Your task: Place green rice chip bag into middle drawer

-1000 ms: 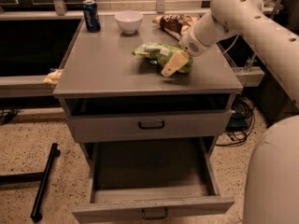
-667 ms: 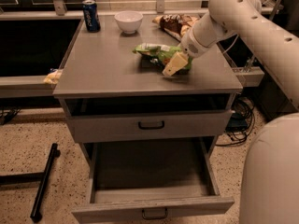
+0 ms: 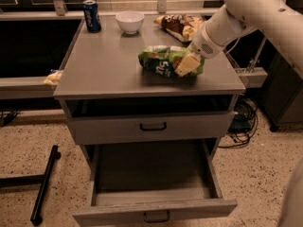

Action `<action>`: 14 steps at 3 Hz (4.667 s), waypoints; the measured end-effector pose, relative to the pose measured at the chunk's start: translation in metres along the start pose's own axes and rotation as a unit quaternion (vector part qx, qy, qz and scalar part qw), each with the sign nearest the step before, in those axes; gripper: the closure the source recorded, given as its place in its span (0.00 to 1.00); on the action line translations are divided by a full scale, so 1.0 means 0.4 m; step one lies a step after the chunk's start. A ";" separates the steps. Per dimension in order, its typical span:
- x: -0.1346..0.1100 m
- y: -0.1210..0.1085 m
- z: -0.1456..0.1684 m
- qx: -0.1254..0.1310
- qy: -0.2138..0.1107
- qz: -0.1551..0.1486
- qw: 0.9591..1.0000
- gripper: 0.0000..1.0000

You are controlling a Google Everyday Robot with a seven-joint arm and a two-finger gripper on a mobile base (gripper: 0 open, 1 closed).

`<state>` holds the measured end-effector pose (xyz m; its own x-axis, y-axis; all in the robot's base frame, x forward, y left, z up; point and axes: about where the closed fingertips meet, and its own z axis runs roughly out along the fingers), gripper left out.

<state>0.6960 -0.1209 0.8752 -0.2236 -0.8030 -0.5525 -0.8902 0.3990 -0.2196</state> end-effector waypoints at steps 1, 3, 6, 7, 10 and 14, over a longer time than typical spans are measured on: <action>0.014 0.059 -0.098 0.001 -0.018 -0.031 0.999 1.00; 0.084 0.261 -0.297 -0.020 -0.062 -0.101 0.993 1.00; 0.174 0.413 -0.311 -0.066 -0.057 -0.124 0.988 1.00; 0.302 0.476 -0.217 -0.077 -0.040 -0.132 0.987 1.00; 0.540 0.591 0.002 -0.116 -0.030 -0.115 0.986 1.00; 0.563 0.621 0.297 -0.075 -0.084 -0.136 0.984 1.00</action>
Offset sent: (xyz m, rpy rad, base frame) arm -0.1458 -0.0528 0.0670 0.0478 -0.1685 0.2371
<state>0.4718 -0.1501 0.6007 0.0886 -0.7817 -0.6173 -0.9594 0.0996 -0.2638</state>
